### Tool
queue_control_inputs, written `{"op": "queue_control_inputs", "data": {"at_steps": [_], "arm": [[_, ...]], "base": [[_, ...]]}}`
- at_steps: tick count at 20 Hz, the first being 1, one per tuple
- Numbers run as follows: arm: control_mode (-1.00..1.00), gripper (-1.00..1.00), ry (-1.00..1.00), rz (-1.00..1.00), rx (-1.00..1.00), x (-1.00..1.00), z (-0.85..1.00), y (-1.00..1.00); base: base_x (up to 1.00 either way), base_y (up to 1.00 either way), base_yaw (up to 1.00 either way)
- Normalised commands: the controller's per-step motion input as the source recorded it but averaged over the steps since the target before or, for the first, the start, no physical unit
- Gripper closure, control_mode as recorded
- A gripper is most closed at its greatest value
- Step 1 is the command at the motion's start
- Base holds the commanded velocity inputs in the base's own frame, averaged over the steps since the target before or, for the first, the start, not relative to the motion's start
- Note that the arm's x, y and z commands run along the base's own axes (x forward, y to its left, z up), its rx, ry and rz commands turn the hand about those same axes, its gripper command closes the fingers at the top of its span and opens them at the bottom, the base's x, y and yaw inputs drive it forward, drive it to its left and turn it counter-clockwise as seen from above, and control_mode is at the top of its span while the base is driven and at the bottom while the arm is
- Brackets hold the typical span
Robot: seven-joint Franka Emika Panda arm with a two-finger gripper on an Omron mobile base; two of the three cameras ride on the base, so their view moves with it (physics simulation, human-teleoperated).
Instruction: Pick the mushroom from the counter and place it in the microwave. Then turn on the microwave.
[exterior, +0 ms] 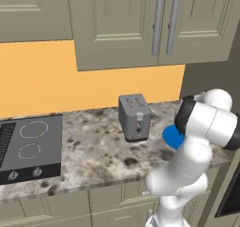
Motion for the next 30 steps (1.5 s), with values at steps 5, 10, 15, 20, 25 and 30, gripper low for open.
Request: {"op": "queue_control_inputs", "data": {"at_steps": [5, 10, 15, 20, 25, 30], "arm": [[-1.00, 1.00, -0.04, 0.01, -0.05, -0.33, 0.27, 0.06], [-1.00, 1.00, -0.03, 0.08, -0.09, -0.31, 0.37, 0.11], [-1.00, 1.00, -0.05, 0.12, -0.09, -0.33, 0.39, 0.11], [-1.00, 1.00, -0.01, 0.12, -0.02, -0.36, 0.37, 0.09], [-1.00, 1.00, 0.00, 0.11, 0.00, -0.33, 0.39, 0.09], [-1.00, 1.00, -0.06, 0.14, 0.00, -0.33, 0.41, 0.12]], "base": [[0.00, 0.00, 0.00], [0.00, 0.00, 0.00], [0.00, 0.00, 0.00], [0.00, 0.00, 0.00], [0.00, 0.00, 0.00], [0.00, 0.00, 0.00]]}}
